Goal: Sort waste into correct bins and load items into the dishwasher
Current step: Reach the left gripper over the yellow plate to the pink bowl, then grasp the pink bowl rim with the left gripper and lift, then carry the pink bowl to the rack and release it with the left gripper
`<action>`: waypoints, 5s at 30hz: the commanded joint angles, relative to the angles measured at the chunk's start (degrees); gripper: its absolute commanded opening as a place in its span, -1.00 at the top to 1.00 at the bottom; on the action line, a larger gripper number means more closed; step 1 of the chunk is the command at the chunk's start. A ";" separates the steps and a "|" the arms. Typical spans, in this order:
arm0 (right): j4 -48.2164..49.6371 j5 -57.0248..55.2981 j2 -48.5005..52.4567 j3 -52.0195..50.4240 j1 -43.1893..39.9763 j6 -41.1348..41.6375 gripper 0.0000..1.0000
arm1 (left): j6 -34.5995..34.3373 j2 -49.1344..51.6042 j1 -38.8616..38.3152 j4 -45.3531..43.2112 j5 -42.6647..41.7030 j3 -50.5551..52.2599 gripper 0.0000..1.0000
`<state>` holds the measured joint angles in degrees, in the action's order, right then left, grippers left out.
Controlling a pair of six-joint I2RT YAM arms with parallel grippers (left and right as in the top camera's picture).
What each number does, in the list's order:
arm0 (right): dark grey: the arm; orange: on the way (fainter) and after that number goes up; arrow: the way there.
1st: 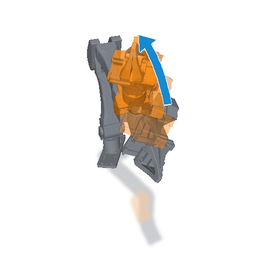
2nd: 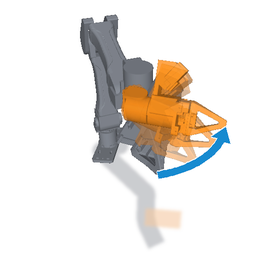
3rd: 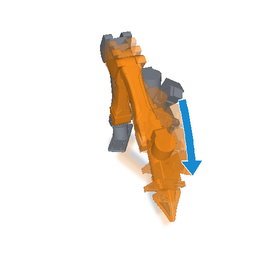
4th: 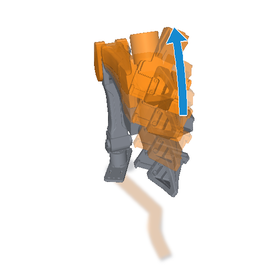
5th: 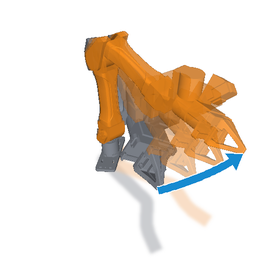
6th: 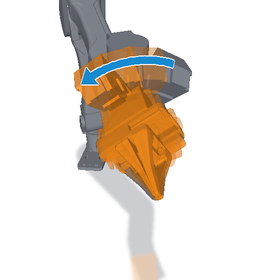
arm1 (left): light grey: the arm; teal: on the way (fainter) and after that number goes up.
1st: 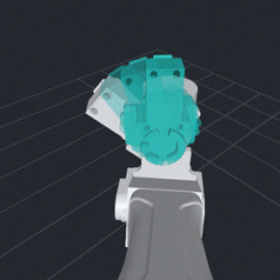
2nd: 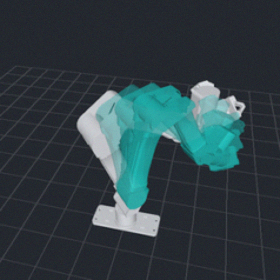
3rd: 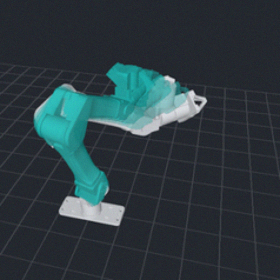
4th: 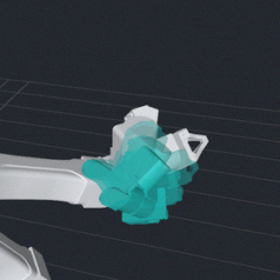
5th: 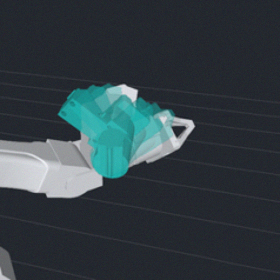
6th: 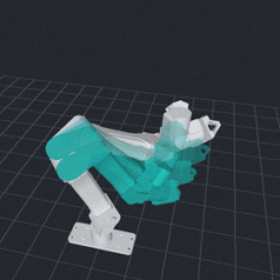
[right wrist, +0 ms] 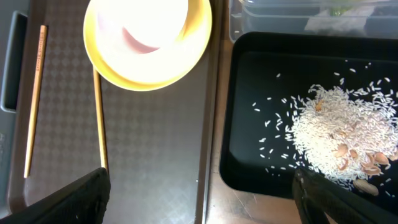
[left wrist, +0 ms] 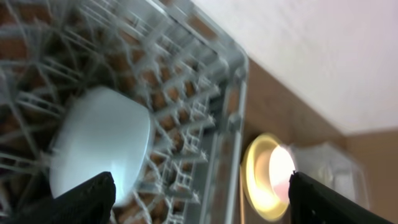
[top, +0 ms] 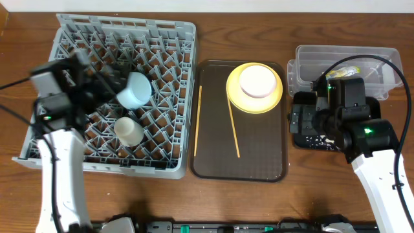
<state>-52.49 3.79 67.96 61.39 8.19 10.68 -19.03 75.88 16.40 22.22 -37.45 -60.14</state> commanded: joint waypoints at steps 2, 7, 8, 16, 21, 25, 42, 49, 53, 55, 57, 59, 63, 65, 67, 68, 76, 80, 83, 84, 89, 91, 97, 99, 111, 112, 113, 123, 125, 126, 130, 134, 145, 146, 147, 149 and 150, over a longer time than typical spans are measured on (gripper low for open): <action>0.20 -1.42 -0.57 0.52 -1.27 1.51 -0.84 | 1.25 -1.95 -14.45 7.23 19.02 -0.35 -0.80; -0.07 -1.42 -0.57 0.52 -1.27 1.51 -0.84 | -1.90 -1.25 -28.98 8.61 29.38 -0.35 -0.82; -0.07 -1.42 -0.57 0.52 -1.27 1.51 -0.84 | -1.88 -1.18 -31.19 7.74 31.19 -0.37 -0.82; -2.64 -8.13 -0.57 0.52 -2.03 6.56 -0.88 | 3.65 3.23 -42.82 3.41 35.23 -5.46 -0.82; -5.38 -12.61 -0.59 0.55 -5.20 11.89 -0.93 | 8.70 10.51 -45.42 6.71 35.12 -14.80 -0.83; -6.27 -12.35 -0.63 0.55 -10.43 13.53 -0.98 | 11.78 17.75 -47.32 8.76 35.10 -22.95 -0.84; -10.12 -6.49 -0.61 0.52 -20.76 8.35 -0.99 | 23.98 41.83 -60.15 -11.45 30.84 -28.06 -0.85; -10.58 -6.47 -0.61 0.52 -20.76 7.89 -0.99 | 23.98 46.34 -60.08 -11.82 30.93 -28.06 -0.81; -10.88 -6.49 -0.61 0.52 -20.76 7.85 -0.99 | 23.96 47.67 -59.98 -11.52 34.38 -28.06 -0.54; -10.99 -6.49 -0.61 0.52 -20.76 7.85 -0.98 | 23.98 48.17 -59.87 -10.97 35.43 -28.06 -0.42; -10.99 -6.49 -0.61 0.52 -20.76 7.82 -0.99 | 23.98 48.28 -59.54 -10.29 36.28 -27.85 -0.29; -10.99 -6.49 -0.61 0.52 -20.76 7.67 -0.99 | 23.96 48.28 -59.41 -9.75 38.25 -27.41 -0.14; -11.23 -6.47 -0.61 0.52 -20.76 7.67 -0.99 | 23.98 48.28 -59.04 -7.15 39.93 -27.36 0.06; -11.23 -6.43 -0.61 0.52 -20.76 7.69 -0.99 | 23.96 48.33 -58.88 -6.12 39.91 -27.34 0.07; -11.23 -6.27 -0.61 0.52 -20.76 7.69 -0.99 | 23.96 48.33 -58.84 -5.75 39.91 -27.26 0.10; -11.23 -6.29 -0.61 0.52 -20.76 7.69 -0.99 | 23.96 48.33 -58.84 -5.55 39.91 -27.23 0.19; -11.58 -6.29 -0.61 0.52 -20.76 7.67 -0.98 | 23.96 47.19 -58.86 -5.01 39.89 -27.26 0.87; -11.58 -6.32 -0.61 0.52 -20.76 7.65 -0.99 | 23.93 43.43 -58.82 -4.42 39.87 -27.28 0.88; -11.63 -6.29 -0.61 0.52 -20.76 7.67 -0.99 | 23.93 38.40 -58.53 -2.78 39.89 -27.28 0.88; -11.61 -6.29 -0.61 0.52 -20.76 7.67 -0.98 | 23.93 36.74 -58.40 -1.99 39.89 -27.28 0.88; -11.54 -6.29 -0.61 0.52 -20.76 7.67 -0.99 | 22.99 26.97 -55.93 2.89 39.87 -27.28 0.88; -11.56 -6.32 -0.61 0.52 -20.76 7.67 -0.99 | 20.96 24.22 -53.86 4.09 39.80 -27.28 0.88; -11.50 -6.29 -0.61 0.52 -20.76 7.67 -0.99 | 18.21 19.71 -42.80 5.38 22.99 -27.28 0.88; -11.45 -6.29 -0.61 0.52 -20.76 7.67 -0.99 | 17.55 19.74 -38.21 5.44 13.03 -27.28 0.88; -11.56 -6.29 -0.61 0.52 -20.76 7.67 -0.99 | 14.16 24.76 -13.94 5.14 -25.94 -27.26 0.88; -11.56 -6.29 -0.61 0.52 -20.76 7.67 -0.98 | 14.14 25.97 -12.48 4.85 -29.09 -27.26 0.88; -11.56 -6.29 -0.61 0.52 -20.76 7.67 -0.99 | 13.92 26.97 -11.41 4.44 -31.71 -27.26 0.88; -11.58 -6.27 -0.61 0.52 -20.76 7.67 -0.99 | 8.35 38.27 -5.20 -0.35 -46.58 -27.26 0.88; -11.61 -6.27 -0.61 0.52 -20.76 7.67 -0.98 | 8.35 39.80 -4.66 -0.46 -46.56 -27.26 0.88; -11.63 -6.27 -0.61 0.52 -20.76 7.67 -0.99 | 8.35 40.39 -4.42 -0.46 -46.56 -27.26 0.88; -11.58 -6.27 -0.61 0.52 -20.76 7.67 -0.99 | 8.20 42.27 -3.41 -0.50 -46.53 -27.26 0.88; -11.61 -6.29 -0.61 0.52 -20.76 7.65 -0.99 | 8.17 42.75 -1.70 -0.48 -43.76 -27.26 0.88; -11.54 -6.29 -0.61 0.52 -20.76 7.65 -0.99 | 8.13 42.75 3.02 -0.46 -37.88 -27.26 0.07; -11.56 -6.27 -0.61 0.52 -20.76 7.67 -0.98 | 7.43 42.73 3.52 -0.46 -37.90 -27.26 0.01; -11.56 -6.27 -0.61 0.52 -20.76 7.65 -0.99 | 6.97 42.73 3.74 -0.46 -37.90 -27.26 -0.09; -11.58 -6.29 -0.61 0.52 -20.76 7.65 -0.99 | 6.23 42.53 4.37 -0.42 -37.90 -27.26 -0.24; -11.58 -6.27 -0.61 0.52 -20.76 7.65 -0.98 | 6.23 42.32 4.72 -0.42 -37.90 -27.26 -0.25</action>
<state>-64.05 -2.50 67.96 61.39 -12.08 18.85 -12.03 117.80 19.97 21.87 -75.81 -86.98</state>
